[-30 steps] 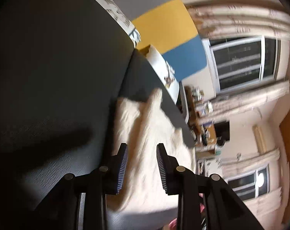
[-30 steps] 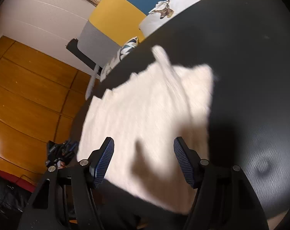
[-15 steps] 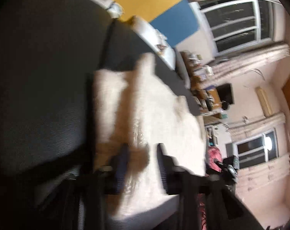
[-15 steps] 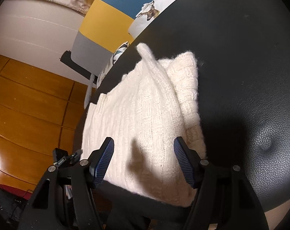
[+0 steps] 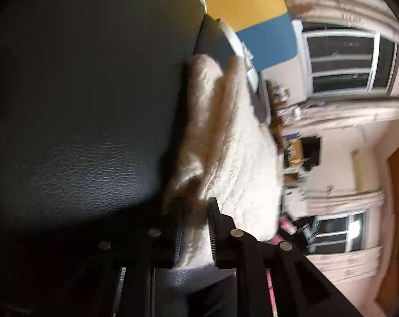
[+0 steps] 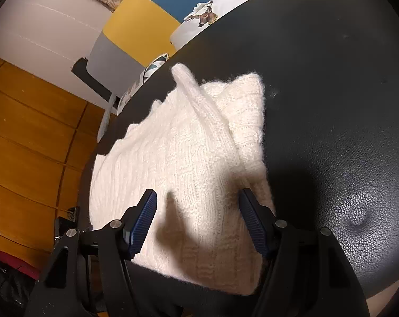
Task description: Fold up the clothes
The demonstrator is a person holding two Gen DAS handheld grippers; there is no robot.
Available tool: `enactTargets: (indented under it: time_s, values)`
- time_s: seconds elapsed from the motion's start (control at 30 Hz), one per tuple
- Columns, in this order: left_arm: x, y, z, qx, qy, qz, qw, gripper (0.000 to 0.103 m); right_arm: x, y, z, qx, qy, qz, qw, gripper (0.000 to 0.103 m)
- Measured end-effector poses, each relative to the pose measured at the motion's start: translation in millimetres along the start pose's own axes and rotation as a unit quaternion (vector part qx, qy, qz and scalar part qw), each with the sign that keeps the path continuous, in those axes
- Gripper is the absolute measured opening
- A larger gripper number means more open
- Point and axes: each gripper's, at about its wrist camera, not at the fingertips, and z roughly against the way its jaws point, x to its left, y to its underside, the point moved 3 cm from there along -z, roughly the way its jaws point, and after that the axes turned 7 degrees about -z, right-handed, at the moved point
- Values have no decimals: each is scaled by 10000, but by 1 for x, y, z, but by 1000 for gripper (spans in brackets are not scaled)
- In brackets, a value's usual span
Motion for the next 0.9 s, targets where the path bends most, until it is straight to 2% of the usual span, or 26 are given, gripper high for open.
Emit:
enactTargets:
  time_s: [0.1,0.23,0.4,0.6,0.9]
  values:
    - [-15,-10,12,-169,-31,-316,9994,23,0,-3,14,-54,-196,-38,9998,68]
    - [-35,-42,18,-416,-237,-735,9961,30,0,-7,33,-147,-340,62,9993,68]
    - [-47,-86,-17,-293,-455,-880,9946,31,1,-22,36,-238,-256,261,9990,68]
    - [-60,-110,-53,-66,-678,-1256,9897,31,5,-55,27,-360,-127,527,9979,68]
    - [-68,-115,-73,145,-872,-1493,9848,31,24,-87,-35,250,681,998,9924,68]
